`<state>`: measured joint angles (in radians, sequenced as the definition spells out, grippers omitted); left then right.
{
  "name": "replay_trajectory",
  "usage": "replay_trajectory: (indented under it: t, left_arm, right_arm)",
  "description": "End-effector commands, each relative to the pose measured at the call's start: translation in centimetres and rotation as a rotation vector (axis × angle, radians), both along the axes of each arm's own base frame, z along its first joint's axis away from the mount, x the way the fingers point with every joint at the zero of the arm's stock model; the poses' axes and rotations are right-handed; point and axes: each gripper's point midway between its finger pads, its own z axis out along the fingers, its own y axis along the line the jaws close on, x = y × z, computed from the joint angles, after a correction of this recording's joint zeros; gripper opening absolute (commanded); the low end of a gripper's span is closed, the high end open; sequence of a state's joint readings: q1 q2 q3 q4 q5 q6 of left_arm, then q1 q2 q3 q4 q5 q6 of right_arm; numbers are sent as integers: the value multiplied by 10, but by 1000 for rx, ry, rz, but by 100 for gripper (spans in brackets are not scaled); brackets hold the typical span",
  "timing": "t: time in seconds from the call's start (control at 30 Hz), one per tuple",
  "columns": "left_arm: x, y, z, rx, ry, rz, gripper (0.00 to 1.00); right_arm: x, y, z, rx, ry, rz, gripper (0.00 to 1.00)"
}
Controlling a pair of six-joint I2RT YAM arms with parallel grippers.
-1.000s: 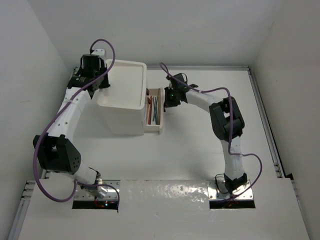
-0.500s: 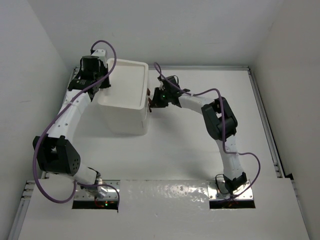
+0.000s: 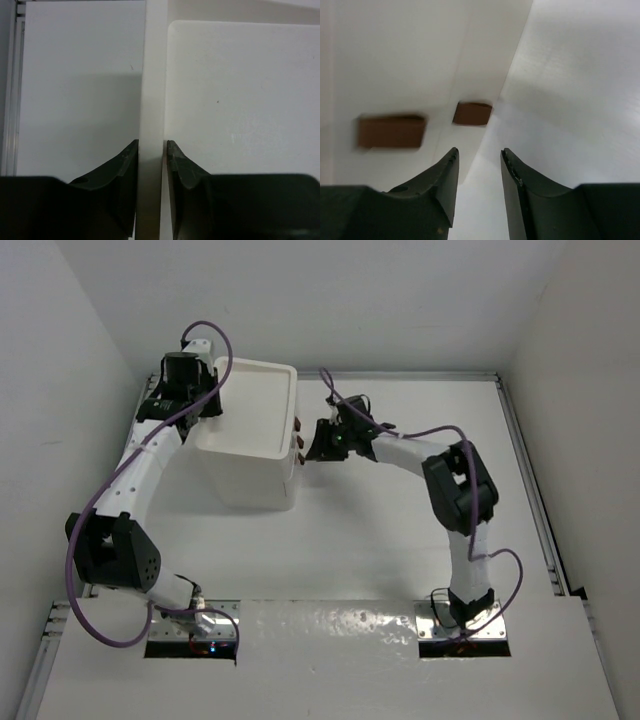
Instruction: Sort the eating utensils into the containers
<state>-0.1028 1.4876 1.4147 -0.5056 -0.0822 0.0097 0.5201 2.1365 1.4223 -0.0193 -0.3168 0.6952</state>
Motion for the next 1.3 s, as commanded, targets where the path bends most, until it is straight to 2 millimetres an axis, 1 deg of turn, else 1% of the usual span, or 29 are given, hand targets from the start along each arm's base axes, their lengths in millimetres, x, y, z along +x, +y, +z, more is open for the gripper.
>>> replay_trajectory:
  t: [0.0,0.03,0.07,0.13,0.17,0.23,0.27,0.3,0.37,0.4,0.43,0.47,0.5,0.53,0.57,0.6,0.63,0.67,0.7,0.73,0.77,0.8,0.87,0.9,0.97,1.0,1.03,1.07,1.27]
  left_arm:
    - [-7,-13,16,-46,1,-13,26]
    - [-6,-10,23,-37,-16,-1,31]
    - [-3,-5,36,-30,-45,18,41]
    - [0,2,52,-23,-80,44,51]
    - [3,5,70,-25,-121,56,52]
    - [1,10,88,-17,-154,76,57]
    - [1,12,108,-20,-195,85,59]
    - [-1,14,118,-20,-214,91,61]
    - [-12,17,140,-27,-254,107,69]
    - [-23,18,152,-34,-281,114,72]
    - [-32,19,156,-46,-283,122,76]
    - [-38,20,154,-48,-276,126,78]
    - [-54,22,164,-59,-306,131,79]
    - [-64,22,151,-67,-276,138,81]
    - [-73,23,148,-73,-276,144,81]
    - [-93,26,157,-92,-310,156,82]
    - [-104,28,154,-93,-307,166,83]
    - [-112,29,139,-91,-278,173,84]
    - [-130,31,145,-109,-310,181,85]
    - [-141,33,141,-110,-304,191,86]
    - [-155,35,137,-115,-310,196,86]
    - [-162,35,134,-127,-309,199,87]
    - [-175,35,123,-134,-293,203,87]
    - [-186,37,126,-144,-314,210,88]
    - [-194,39,118,-151,-309,228,88]
    - [-201,39,119,-167,-324,236,92]
    - [-203,39,114,-167,-315,242,98]
    - [-206,39,112,-170,-313,249,100]
    - [-223,31,99,-220,-315,224,100]
  right_arm:
    - [11,-35,89,-60,-221,-30,40]
    - [16,-60,90,-107,-235,-78,42]
    - [16,-81,112,-120,-262,-117,45]
    - [15,-113,123,-195,-291,-180,49]
    - [7,-128,144,-213,-323,-203,50]
    - [1,-158,155,-310,-373,-243,54]
    - [-7,-169,158,-354,-371,-252,60]
    - [-15,-181,179,-370,-414,-274,63]
    - [-30,-202,185,-452,-427,-291,70]
    - [-42,-212,199,-462,-458,-309,73]
    - [-50,-223,202,-493,-459,-339,75]
    - [-57,-230,208,-505,-472,-358,82]
    - [-64,-236,212,-508,-482,-381,85]
    - [-77,-248,221,-517,-507,-426,88]
    - [-82,-254,226,-520,-518,-451,90]
    - [-90,-260,223,-521,-513,-476,94]
    - [-100,-266,234,-504,-546,-505,97]
    - [-105,-271,238,-505,-561,-526,99]
    - [-111,-275,233,-506,-558,-535,99]
    - [-120,-279,242,-488,-588,-552,99]
    - [-124,-277,243,-474,-601,-534,99]
    - [-129,-277,236,-481,-604,-513,99]
    - [-140,-280,240,-457,-631,-517,99]
    - [-144,-281,234,-459,-624,-510,99]
    - [-156,-285,232,-458,-617,-517,99]
    - [-159,-289,228,-465,-606,-532,99]
    - [-163,-292,225,-470,-593,-545,99]
    - [-168,-296,228,-460,-601,-568,99]
    - [-193,-312,210,-500,-573,-586,99]
